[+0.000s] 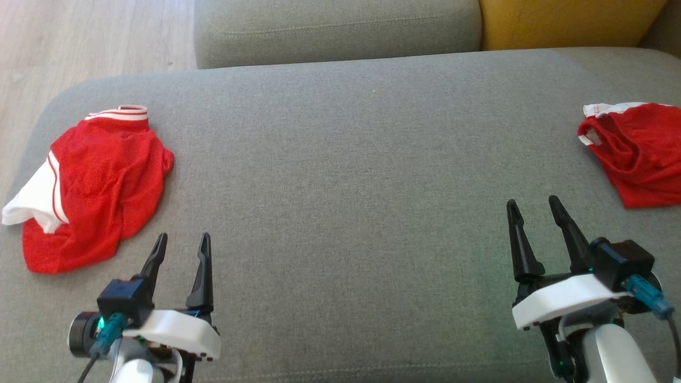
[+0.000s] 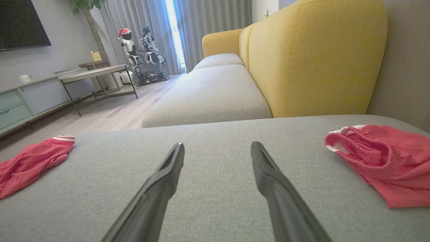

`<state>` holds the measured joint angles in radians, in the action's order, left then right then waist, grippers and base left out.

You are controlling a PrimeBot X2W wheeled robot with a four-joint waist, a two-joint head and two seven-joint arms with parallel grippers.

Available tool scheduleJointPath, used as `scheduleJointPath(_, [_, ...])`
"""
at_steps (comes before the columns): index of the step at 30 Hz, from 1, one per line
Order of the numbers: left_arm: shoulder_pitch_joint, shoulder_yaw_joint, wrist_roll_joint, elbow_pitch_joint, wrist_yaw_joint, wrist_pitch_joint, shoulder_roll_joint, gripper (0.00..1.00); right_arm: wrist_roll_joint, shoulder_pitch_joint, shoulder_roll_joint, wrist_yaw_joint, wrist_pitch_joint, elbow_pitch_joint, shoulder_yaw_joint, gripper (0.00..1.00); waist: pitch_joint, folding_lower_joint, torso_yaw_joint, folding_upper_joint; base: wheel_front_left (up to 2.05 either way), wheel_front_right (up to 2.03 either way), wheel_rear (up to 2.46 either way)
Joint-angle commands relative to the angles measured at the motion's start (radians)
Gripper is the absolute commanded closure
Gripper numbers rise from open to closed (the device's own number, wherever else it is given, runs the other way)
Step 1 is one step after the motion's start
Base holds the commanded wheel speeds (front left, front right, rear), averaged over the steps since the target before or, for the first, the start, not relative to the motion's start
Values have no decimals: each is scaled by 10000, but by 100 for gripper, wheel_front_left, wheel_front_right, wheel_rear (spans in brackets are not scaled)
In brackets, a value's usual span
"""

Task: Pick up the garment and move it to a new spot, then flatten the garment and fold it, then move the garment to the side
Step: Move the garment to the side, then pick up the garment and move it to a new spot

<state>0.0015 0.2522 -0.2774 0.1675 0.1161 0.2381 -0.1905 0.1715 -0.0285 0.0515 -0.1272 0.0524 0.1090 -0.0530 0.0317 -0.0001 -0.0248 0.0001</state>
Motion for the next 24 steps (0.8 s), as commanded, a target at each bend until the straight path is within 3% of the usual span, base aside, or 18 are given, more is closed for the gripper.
scheduleJointPath(1, [-337, -325, -80, -344, 70, 7, -227, 0, -77, -240, -1, -35, -52, -396, -212, 0, 13, 1, 8, -1, 0, 0, 0])
scheduleJointPath(13, [-447, -235, -147, -404, 125, -8, -233, 0, -202, -132, -8, -35, -72, -461, -120, 0, 40, 1, 240, -1, 0, 0, 0])
scheduleJointPath(24, [-824, -262, -245, -307, 73, 65, -257, 0, -324, -154, -10, -35, -239, -871, -206, 0, 95, 1, 1737, -1, 0, 0, 0])
